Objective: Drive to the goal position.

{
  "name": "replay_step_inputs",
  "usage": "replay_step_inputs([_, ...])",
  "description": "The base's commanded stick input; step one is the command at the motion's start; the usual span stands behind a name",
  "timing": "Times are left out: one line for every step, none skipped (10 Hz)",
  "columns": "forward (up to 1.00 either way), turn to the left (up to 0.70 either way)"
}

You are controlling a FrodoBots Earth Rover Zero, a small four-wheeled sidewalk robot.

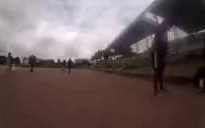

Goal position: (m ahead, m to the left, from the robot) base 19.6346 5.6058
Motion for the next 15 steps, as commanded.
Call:
replay_step_inputs([1.00,0.00])
replay_step_inputs([1.00,0.00])
replay_step_inputs([1.00,0.00])
replay_step_inputs([1.00,0.00])
replay_step_inputs([1.00,0.00])
replay_step_inputs([1.00,0.00])
replay_step_inputs([1.00,0.00])
replay_step_inputs([1.00,0.00])
replay_step_inputs([1.00,0.00])
replay_step_inputs([1.00,0.00])
replay_step_inputs([1.00,0.00])
replay_step_inputs([1.00,0.00])
replay_step_inputs([1.00,0.00])
replay_step_inputs([1.00,0.00])
replay_step_inputs([1.00,0.00])
